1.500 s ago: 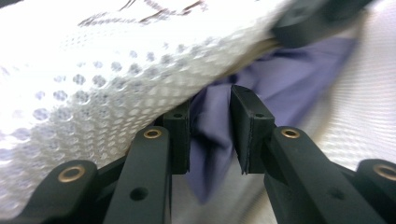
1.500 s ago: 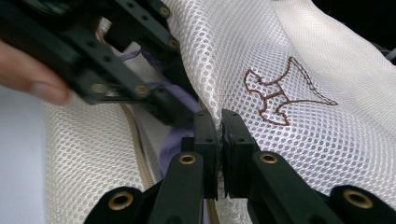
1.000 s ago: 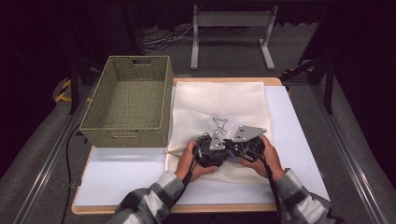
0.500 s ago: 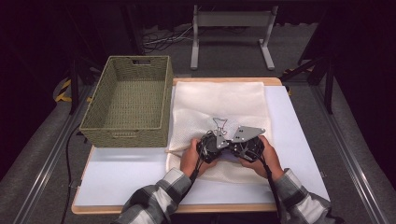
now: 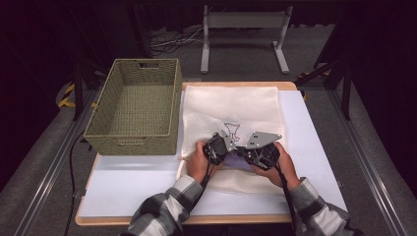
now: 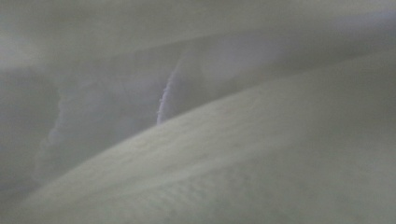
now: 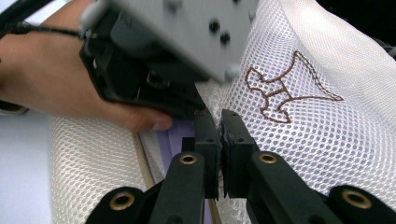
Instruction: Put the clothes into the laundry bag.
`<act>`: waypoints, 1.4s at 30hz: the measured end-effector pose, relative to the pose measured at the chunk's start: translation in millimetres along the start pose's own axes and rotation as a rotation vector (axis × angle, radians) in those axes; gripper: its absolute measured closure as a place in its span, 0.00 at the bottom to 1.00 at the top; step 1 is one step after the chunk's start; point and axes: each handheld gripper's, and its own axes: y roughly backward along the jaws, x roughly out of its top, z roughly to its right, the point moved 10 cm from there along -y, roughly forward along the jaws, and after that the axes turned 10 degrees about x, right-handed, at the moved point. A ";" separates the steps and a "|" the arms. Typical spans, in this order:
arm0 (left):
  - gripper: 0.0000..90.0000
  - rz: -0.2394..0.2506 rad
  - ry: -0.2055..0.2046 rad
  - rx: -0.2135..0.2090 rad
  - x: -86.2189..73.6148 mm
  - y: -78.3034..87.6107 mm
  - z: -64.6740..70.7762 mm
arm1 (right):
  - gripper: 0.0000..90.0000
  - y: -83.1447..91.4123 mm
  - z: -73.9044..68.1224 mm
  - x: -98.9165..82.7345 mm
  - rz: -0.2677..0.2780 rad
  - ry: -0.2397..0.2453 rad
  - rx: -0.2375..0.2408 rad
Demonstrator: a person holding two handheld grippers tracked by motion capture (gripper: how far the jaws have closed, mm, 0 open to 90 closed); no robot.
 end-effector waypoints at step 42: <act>1.00 0.011 -0.085 -0.285 -1.4 18.2 34.7 | 0.96 -2.5 1.4 -3.0 -0.017 -0.002 -0.002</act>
